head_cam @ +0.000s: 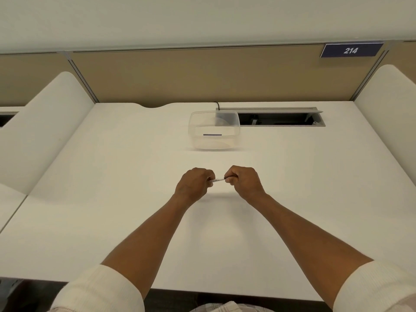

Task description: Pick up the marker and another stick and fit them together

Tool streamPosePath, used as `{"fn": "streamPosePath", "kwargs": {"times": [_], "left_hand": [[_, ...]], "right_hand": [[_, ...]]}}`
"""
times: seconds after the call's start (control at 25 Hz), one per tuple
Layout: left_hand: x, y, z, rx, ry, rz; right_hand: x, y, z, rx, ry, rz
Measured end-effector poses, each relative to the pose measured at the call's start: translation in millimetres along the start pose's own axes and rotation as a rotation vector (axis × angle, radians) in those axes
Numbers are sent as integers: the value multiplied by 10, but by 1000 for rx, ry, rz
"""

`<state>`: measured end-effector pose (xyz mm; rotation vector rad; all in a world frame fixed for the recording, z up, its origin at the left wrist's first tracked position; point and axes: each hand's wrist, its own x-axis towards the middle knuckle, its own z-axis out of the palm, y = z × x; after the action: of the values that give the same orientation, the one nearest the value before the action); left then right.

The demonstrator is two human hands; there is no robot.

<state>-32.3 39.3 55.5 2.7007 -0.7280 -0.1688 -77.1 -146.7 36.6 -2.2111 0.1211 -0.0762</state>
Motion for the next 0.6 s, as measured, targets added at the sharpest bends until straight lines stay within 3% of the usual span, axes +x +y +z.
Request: {"fn": "streamPosePath", "kwargs": {"times": [0.24,0.44,0.6], "left_hand": [[42,54,-90,-28,-11,-29],[76,65,-58,41,-78,34],[88,24,-40,15,-86,20]], "right_hand": [[33,-78,-11,12,19,-16],[22,-35,-91,-395,-12,-239],[8,-60,-63,-423,-85,-233]]}}
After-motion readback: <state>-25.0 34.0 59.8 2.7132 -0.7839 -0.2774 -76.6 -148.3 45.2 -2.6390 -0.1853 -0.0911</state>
